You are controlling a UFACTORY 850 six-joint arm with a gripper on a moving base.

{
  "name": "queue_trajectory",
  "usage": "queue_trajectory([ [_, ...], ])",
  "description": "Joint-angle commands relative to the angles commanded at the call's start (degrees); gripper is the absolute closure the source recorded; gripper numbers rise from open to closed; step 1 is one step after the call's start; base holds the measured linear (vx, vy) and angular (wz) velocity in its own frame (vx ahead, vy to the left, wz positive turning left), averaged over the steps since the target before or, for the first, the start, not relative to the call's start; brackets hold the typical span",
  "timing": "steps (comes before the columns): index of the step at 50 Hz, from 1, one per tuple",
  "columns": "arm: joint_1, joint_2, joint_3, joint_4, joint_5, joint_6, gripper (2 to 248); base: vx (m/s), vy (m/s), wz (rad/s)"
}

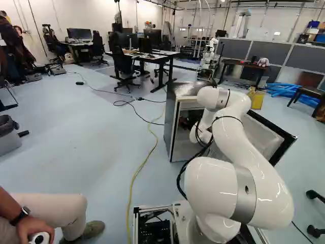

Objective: Grab a drink from the fridge

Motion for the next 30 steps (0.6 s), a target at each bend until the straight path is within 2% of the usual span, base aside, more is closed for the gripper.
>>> queue_trajectory([
  [30,-1.9,5.4,10.6,0.0,0.0,0.0,167,0.000,0.000,0.000],
])
